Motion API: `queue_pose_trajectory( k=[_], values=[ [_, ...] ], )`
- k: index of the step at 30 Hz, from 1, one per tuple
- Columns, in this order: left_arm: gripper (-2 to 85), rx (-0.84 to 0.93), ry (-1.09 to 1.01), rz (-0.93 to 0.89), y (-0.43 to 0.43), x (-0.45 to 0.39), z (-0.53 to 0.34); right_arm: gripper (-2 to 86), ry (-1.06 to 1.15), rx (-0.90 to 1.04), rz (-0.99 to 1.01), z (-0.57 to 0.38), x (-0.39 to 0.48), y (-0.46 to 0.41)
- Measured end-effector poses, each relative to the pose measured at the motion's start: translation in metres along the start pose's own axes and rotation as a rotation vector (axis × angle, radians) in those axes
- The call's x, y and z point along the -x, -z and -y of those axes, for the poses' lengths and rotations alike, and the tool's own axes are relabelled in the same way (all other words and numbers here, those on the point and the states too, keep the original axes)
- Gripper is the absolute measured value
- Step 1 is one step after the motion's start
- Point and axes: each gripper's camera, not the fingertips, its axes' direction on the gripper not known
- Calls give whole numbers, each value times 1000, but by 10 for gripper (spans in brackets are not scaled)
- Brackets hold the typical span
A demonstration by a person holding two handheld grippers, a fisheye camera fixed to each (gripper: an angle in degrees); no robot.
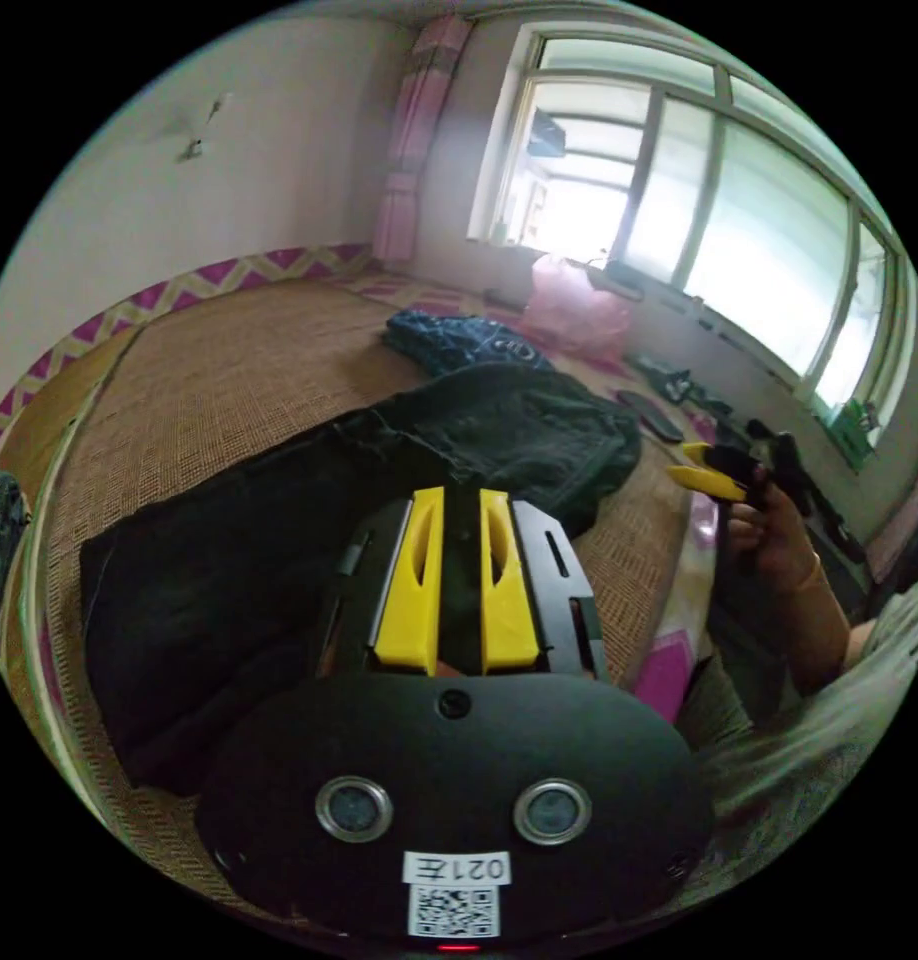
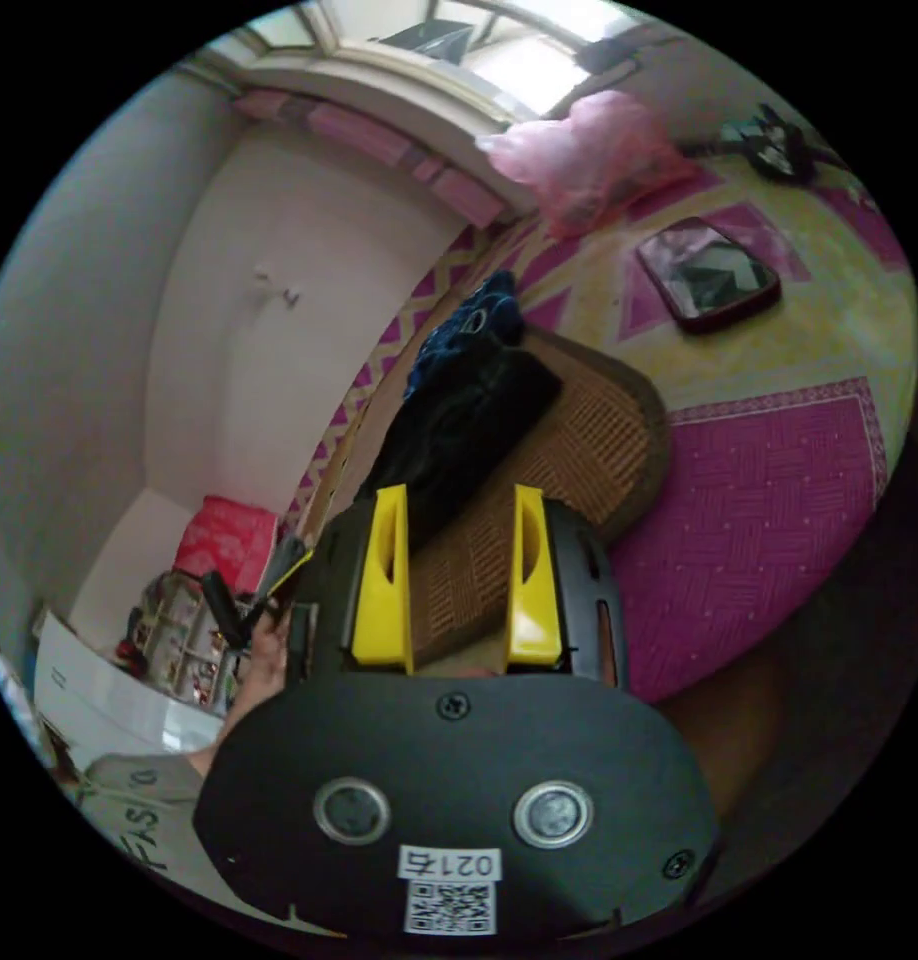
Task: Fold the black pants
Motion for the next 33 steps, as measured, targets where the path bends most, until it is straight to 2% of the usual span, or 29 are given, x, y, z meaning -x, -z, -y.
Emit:
queue_pose_trajectory(
  k=[6, 13, 15, 17, 18, 20, 23, 27, 29, 30, 31, 33],
  values=[
    [7, -78, 27, -26, 50, 3, -43, 150, -206, -40, 74, 31, -13, -37],
    [-9, -57, 175, 67, 98, 22, -93, 35, -267, -80, 27, 42, 28, -78],
    [-9, -27, 233, 126, 109, 30, -106, 15, -85, -158, -4, 40, 87, -69],
    [-9, -6, 273, 169, 123, 39, -123, 2, 264, -191, -113, 23, 203, -80],
    [-9, -4, 279, 176, 127, 41, -127, 1, 355, -194, -123, 14, 232, -87],
    [-10, -9, 298, 189, 140, 50, -142, -4, 676, -135, -143, -34, 342, -130],
    [-10, -42, 306, 200, 156, 59, -162, -5, 979, -29, -139, -115, 444, -200],
    [-10, -78, 343, 222, 174, 73, -184, -6, 1232, 183, -145, -225, 504, -304],
    [-10, -76, 359, 238, 184, 82, -196, -7, 1329, 425, -209, -293, 501, -385],
    [-10, -75, 365, 243, 187, 85, -199, -7, 1344, 474, -238, -307, 496, -402],
    [-10, -70, 378, 254, 193, 91, -205, -7, 1362, 510, -263, -325, 488, -420],
    [-10, -70, 402, 259, 203, 100, -214, -7, 1341, 417, -252, -332, 490, -414]
  ],
)
